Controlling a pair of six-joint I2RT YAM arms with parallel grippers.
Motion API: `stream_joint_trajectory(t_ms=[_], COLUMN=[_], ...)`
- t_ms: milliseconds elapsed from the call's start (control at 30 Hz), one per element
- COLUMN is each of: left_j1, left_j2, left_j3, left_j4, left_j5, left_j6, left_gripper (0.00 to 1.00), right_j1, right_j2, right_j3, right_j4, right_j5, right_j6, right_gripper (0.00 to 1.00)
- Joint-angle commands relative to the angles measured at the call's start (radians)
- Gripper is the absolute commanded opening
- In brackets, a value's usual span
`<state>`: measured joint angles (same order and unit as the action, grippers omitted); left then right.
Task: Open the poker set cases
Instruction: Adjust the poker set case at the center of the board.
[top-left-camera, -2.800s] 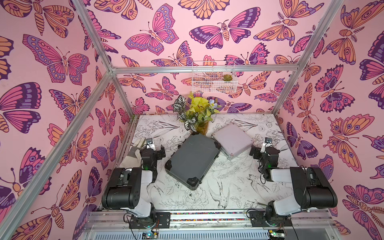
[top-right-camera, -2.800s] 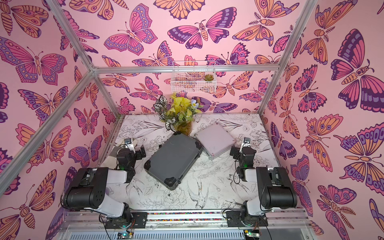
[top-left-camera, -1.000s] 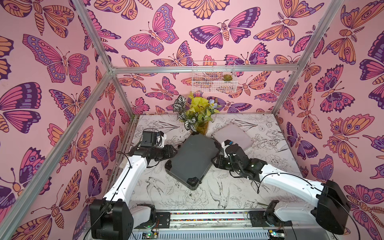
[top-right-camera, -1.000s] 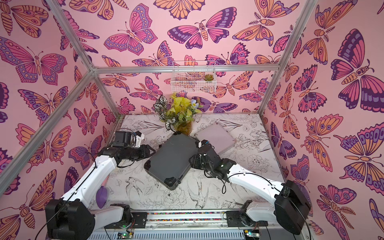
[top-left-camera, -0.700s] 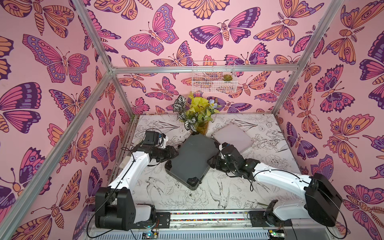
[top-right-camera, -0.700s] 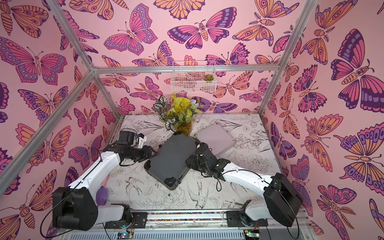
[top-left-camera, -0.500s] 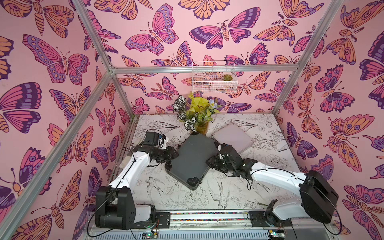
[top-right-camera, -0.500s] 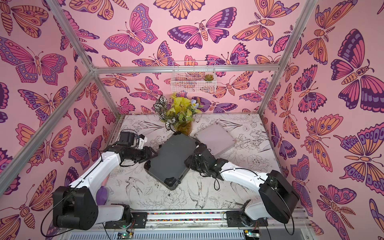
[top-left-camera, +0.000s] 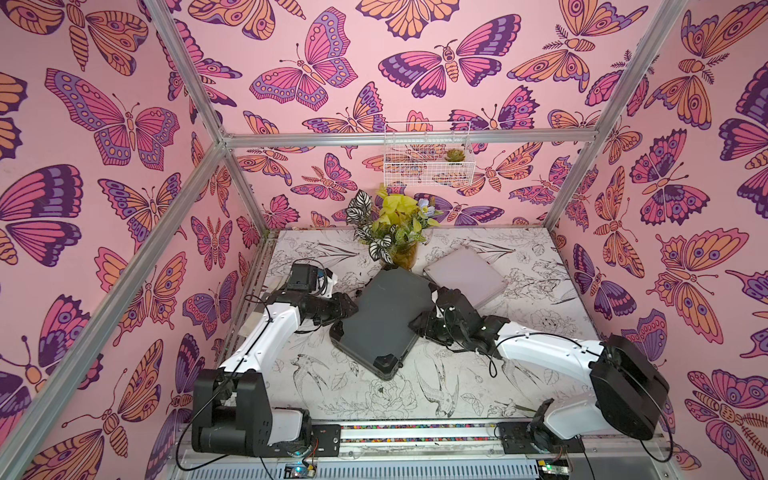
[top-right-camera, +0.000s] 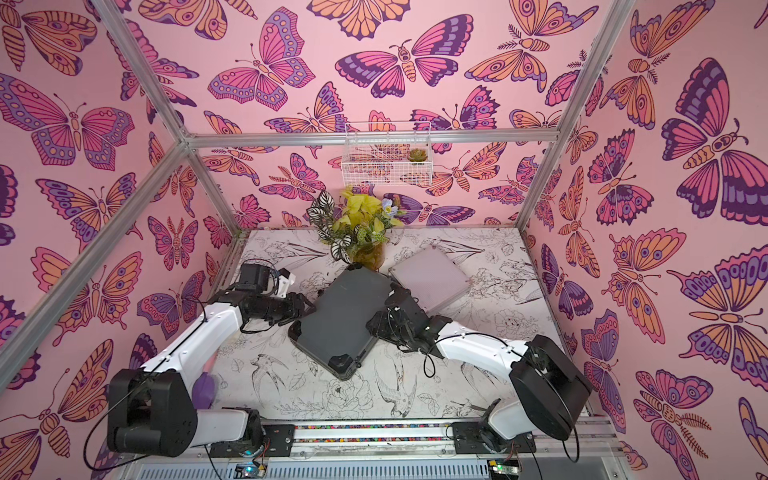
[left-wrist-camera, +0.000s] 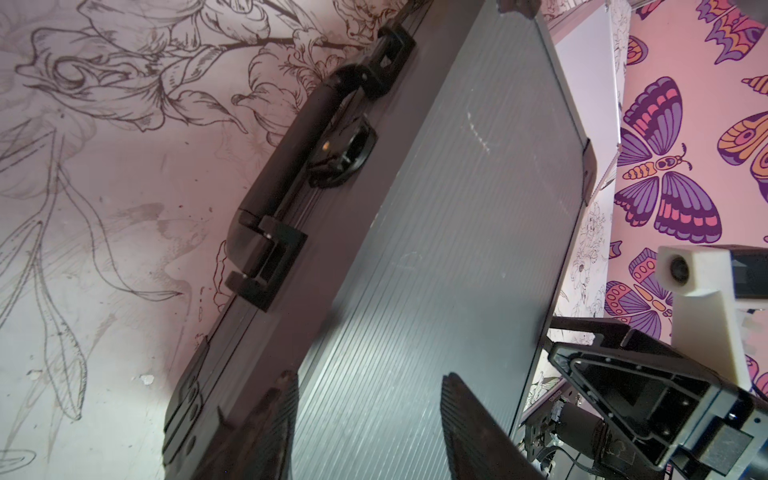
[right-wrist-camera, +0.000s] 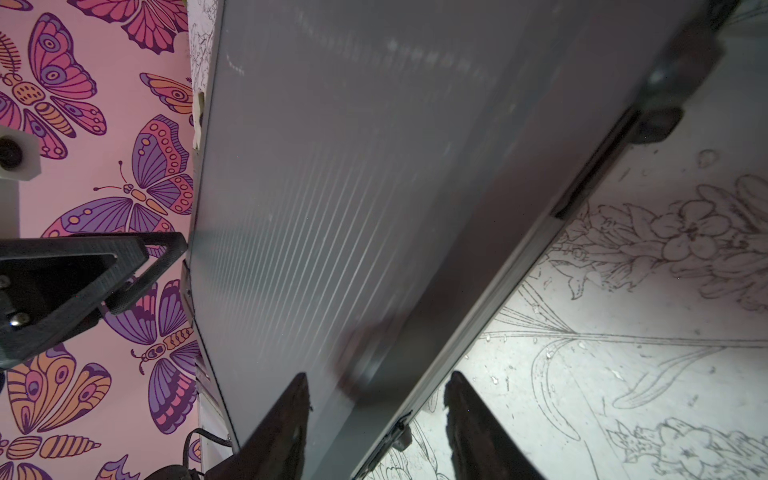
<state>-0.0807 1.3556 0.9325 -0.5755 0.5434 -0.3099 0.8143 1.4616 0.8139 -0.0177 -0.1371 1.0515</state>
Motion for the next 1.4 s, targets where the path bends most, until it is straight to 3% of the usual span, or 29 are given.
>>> stream_joint_trajectory(t_ms=[0, 267, 533, 1367], left_j1=[0.007, 0.011, 0.012, -0.036], left_j2=[0.034, 0.053, 0.114, 0.097], left_j3=[-0.015, -0.008, -0.022, -0.131], left_j4=[-0.032, -0.032, -0.034, -0.031], left_j5=[-0.019, -0.074, 0.005, 0.047], left_j6=[0.030, 0.048, 0.020, -0.065], left_gripper=[0.58, 0.63, 0.61, 0.57], right_j1=[0.007, -0.002, -0.022, -0.052], right_j2=[0.016, 0.034, 0.063, 0.153], right_j3=[0.037, 0.045, 0.050, 0.132], right_j4=[-0.004, -0.002, 0.030, -0.006], right_j5=[-0.011, -0.032, -0.082, -0.167], right_j6=[0.010, 0.014, 0.034, -0.063], right_gripper=[0.54, 0.58, 0.57, 0.50])
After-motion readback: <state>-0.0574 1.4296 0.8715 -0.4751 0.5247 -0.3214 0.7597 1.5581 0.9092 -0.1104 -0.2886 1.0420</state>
